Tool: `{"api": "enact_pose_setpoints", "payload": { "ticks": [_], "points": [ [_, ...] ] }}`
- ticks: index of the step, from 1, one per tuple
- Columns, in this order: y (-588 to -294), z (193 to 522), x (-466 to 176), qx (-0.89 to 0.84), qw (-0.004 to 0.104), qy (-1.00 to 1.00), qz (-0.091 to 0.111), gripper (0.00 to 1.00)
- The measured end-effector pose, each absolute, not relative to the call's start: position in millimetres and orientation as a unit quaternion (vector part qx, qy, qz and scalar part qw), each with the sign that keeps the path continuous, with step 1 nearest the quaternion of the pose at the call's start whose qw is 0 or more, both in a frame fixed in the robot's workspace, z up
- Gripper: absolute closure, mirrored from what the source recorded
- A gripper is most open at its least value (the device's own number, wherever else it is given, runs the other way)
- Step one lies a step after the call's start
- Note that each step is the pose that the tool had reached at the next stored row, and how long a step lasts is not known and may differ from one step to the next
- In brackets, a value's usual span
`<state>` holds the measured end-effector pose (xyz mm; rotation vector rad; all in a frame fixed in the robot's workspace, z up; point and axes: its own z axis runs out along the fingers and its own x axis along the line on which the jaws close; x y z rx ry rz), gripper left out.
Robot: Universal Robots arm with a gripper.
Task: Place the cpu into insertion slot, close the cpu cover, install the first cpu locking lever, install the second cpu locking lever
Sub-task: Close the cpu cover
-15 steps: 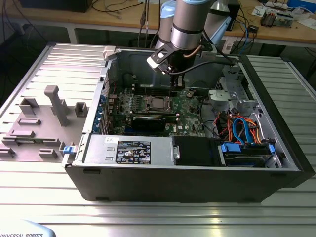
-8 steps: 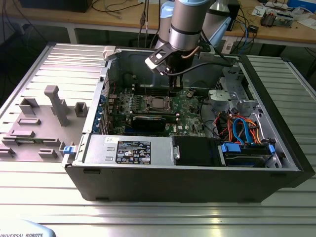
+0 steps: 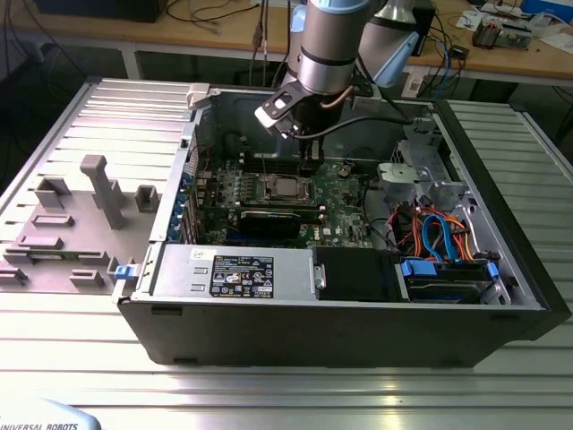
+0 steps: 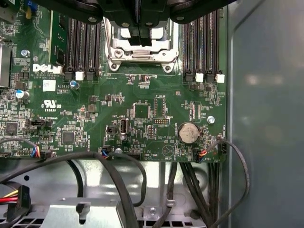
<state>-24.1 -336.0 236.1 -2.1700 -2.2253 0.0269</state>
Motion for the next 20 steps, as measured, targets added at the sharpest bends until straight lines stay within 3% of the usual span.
{"api": "enact_pose_setpoints", "payload": {
  "ticks": [20],
  "points": [
    [-336,227,-50,-0.697,0.017,-0.717,0.009,0.89]
  ]
}}
